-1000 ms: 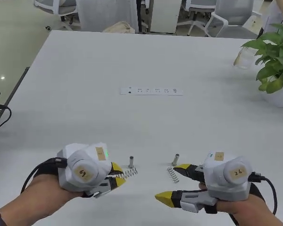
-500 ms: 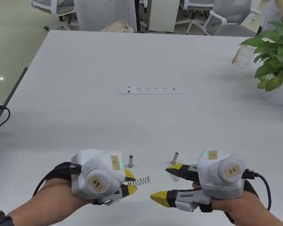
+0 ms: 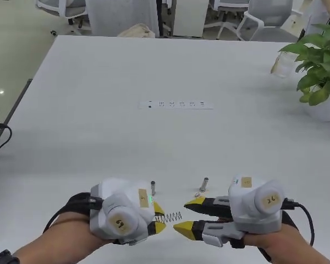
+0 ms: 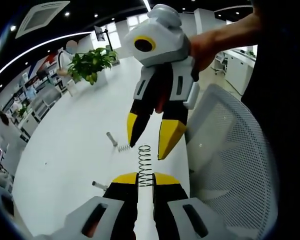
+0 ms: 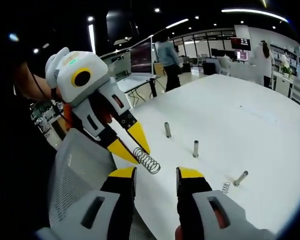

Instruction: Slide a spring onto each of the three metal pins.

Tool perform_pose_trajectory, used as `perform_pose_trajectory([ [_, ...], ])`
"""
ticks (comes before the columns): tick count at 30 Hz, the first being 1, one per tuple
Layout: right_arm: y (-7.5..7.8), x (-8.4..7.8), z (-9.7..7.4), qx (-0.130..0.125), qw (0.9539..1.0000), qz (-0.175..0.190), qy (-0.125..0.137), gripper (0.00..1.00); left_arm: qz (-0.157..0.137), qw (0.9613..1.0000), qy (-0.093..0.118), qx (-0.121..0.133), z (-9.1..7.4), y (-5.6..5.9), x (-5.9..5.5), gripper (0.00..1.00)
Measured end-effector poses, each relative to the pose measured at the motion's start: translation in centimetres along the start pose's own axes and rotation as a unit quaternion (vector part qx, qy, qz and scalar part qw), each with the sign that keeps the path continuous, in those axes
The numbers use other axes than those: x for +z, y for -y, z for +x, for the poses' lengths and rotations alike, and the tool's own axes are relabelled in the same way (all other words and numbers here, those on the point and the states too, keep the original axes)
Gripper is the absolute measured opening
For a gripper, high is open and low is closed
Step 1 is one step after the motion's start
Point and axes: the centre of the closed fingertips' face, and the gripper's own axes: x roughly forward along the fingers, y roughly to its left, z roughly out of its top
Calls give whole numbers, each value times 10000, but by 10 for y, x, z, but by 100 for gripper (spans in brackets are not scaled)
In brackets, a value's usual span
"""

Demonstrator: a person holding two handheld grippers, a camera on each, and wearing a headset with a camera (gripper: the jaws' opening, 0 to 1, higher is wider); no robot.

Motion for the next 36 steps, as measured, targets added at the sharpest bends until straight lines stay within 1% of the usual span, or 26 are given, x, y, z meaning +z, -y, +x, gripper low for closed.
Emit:
perform_pose_trajectory([
  [4,-8,-2,3,174,9998,-2,-2,23,95,9999,14,-45,-1,3,2,3],
  [7,-11,0,4,227,9997,36,106,12,164,9998,-19,-73,-1,5,2,3],
  [10,-12,-1,4,269,9995,92,99,12,224,9997,-64,-89,-2,5,-1,3],
  [18,-14,-1,4,340,9994,90,53,12,284,9995,-87,-121,-1,6,-1,3],
  [24,-16,3,0,380,9993,50,45,10,369,9992,-130,-127,2,5,-2,3],
  [32,-15,7,-5,337,9994,-16,13,9,342,9993,-65,-124,8,5,3,2],
  [36,-17,10,-7,323,9994,-112,-41,9,238,9996,24,-116,10,5,4,2],
])
